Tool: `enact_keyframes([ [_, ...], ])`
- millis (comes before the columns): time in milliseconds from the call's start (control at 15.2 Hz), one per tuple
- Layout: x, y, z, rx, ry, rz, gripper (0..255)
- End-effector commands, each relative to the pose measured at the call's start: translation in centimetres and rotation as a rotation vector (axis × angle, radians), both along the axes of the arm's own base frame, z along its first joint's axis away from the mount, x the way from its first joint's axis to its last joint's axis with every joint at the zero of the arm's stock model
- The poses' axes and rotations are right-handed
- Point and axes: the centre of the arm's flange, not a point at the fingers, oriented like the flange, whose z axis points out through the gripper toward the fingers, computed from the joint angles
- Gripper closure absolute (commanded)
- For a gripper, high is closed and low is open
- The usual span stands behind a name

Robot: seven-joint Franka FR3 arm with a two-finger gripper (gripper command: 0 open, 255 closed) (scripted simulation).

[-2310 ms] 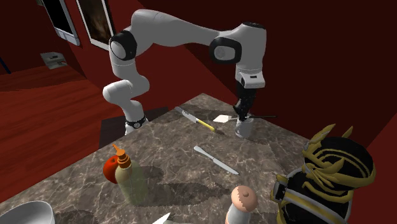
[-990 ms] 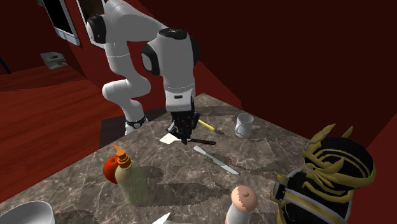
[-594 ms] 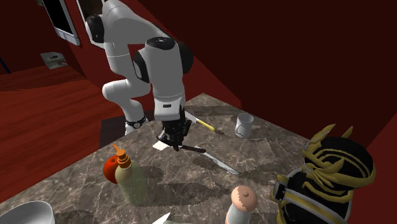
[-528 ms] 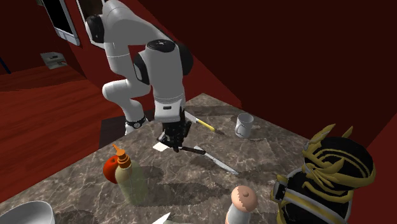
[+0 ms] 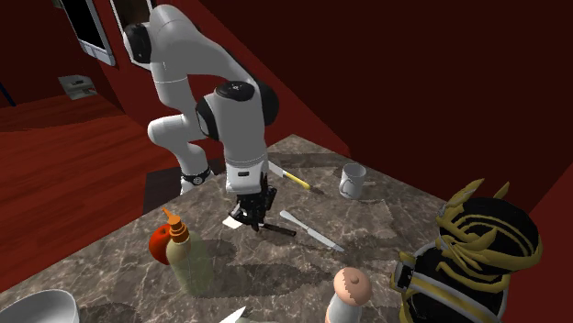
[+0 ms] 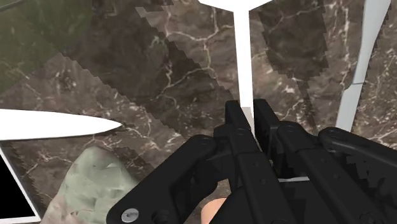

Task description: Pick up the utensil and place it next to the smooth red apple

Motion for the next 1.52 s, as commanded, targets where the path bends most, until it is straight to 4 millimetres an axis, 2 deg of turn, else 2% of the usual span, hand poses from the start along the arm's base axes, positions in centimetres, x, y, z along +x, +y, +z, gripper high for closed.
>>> enact_keyframes([
  [0, 0.0, 0.0, -1.0, 0.000, 0.000, 0.000, 255],
  [1188, 0.0, 0.0, -10.8, 0.000, 0.000, 0.000, 255],
  [1452, 0.0, 0.0, -10.8, 0.000, 0.000, 0.000, 255],
])
